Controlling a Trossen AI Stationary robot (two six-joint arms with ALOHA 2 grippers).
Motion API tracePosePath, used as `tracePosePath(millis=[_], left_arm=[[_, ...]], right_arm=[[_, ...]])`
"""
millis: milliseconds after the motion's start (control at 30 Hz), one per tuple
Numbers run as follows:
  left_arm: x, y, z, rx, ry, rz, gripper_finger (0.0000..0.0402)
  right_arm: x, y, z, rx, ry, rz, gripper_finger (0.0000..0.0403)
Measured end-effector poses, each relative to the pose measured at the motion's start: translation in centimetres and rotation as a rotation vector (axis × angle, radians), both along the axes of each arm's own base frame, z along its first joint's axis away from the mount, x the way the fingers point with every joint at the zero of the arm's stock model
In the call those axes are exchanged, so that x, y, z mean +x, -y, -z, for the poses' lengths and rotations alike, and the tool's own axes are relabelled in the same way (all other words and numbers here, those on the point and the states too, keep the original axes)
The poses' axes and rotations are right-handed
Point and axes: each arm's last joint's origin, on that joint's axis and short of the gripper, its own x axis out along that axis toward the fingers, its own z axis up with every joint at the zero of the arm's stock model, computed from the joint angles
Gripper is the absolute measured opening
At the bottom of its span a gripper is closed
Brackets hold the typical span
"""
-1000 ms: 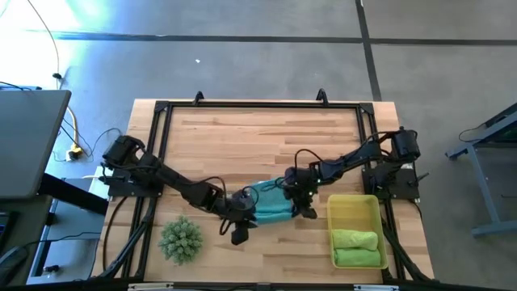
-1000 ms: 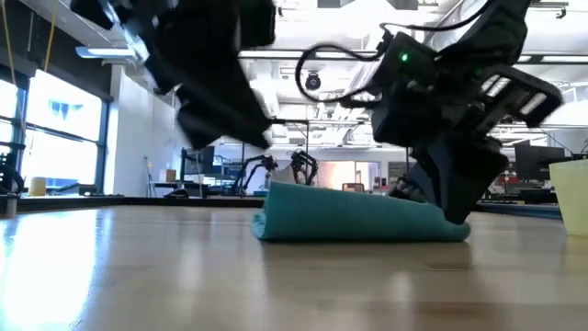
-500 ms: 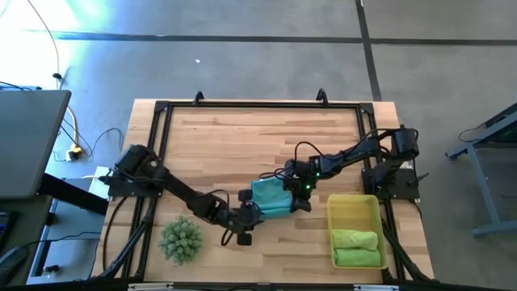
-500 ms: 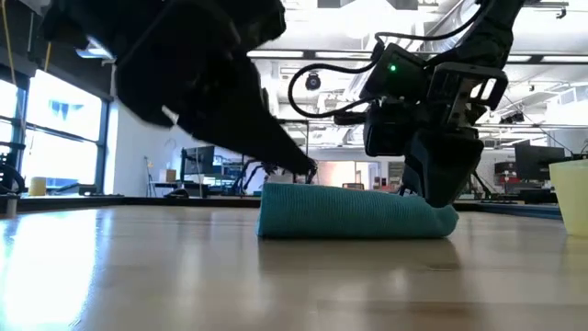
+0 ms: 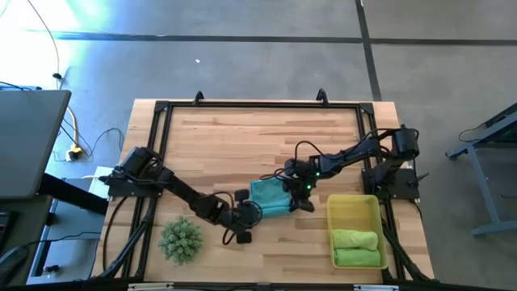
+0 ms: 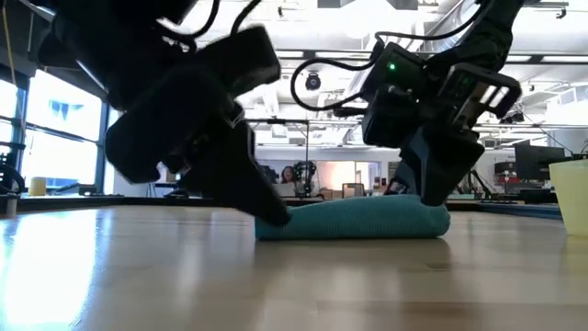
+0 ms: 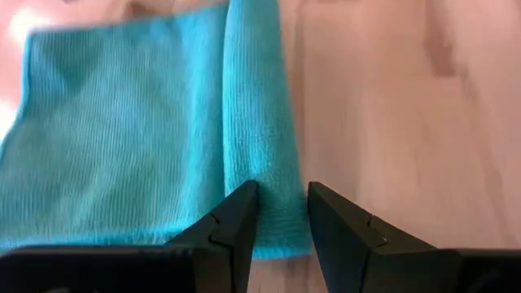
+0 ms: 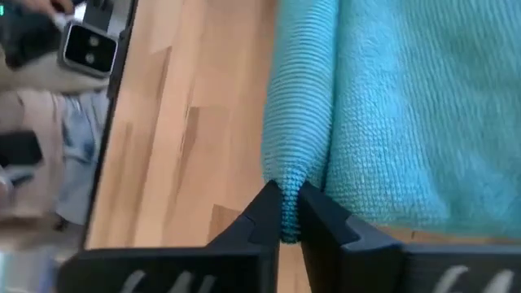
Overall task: Roll microfiber towels into tight, uniform cylinder then place into a basket
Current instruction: Roll the blue microfiber cloth
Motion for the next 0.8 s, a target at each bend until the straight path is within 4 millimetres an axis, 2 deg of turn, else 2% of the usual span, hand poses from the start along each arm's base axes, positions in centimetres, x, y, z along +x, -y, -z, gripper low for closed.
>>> tracePosePath(millis=[233, 400, 500, 600, 667, 800], left_arm=[[-0.2, 0.0, 0.2, -0.072, -0.025, -0.038, 0.0104], [-0.2, 0.0, 0.2, -0.083, -0.025, -0.044, 0.0104], [-0.3, 0.0, 0.3, -0.089, -0.025, -0.048, 0.0104], [-0.2, 0.0, 0.2, -0.089, -0.024, -0.048, 0.0104], [-0.2, 0.0, 0.2, -0.089, -0.024, -0.048, 0.0104], [-0.2, 0.0, 0.2, -0.090, -0.023, -0.048, 0.0104]], right_arm=[[0.0, 0.4, -1.2, -0.086, 0.167, -0.106, 0.0110], [-0.3, 0.4, -3.5, -0.154, 0.328, -0.182, 0.0158], [-0.6, -0.4, -5.3, -0.258, 0.459, -0.250, 0.0163], [-1.0, -1.8, -6.2, -0.505, 0.540, -0.302, 0.0156], [-1.2, -3.1, -6.2, -0.630, 0.549, -0.326, 0.0149], [-1.2, -5.6, -5.1, -0.744, 0.530, -0.352, 0.0140]])
